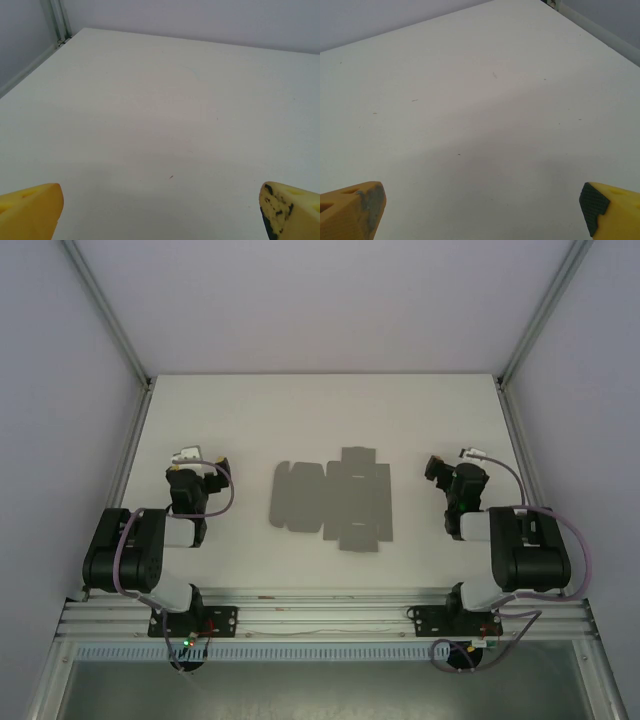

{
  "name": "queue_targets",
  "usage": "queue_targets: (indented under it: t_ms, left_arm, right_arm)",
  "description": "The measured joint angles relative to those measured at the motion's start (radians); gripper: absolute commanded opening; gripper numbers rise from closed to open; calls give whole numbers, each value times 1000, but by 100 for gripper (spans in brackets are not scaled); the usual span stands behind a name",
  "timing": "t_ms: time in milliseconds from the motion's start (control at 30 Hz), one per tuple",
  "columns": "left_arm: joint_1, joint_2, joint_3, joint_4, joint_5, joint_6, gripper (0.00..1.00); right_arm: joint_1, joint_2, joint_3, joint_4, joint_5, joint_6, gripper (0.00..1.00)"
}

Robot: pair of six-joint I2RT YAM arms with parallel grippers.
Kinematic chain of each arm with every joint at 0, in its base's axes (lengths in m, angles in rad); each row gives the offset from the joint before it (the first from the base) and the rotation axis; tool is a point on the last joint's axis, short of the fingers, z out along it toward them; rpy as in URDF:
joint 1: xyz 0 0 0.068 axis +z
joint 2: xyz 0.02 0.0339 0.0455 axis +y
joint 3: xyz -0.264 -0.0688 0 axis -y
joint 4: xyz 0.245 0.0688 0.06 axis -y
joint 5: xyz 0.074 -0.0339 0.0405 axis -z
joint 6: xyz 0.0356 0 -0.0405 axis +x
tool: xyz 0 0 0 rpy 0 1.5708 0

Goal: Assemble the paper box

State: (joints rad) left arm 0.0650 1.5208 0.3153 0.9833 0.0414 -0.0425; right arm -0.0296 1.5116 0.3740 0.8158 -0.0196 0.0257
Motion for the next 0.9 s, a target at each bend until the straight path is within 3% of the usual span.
queue_targets:
  t_ms: [900]
  left_arm:
    - [-13,0,0,0,0,18,100]
  right_arm:
    - [0,0,0,0,0,0,100]
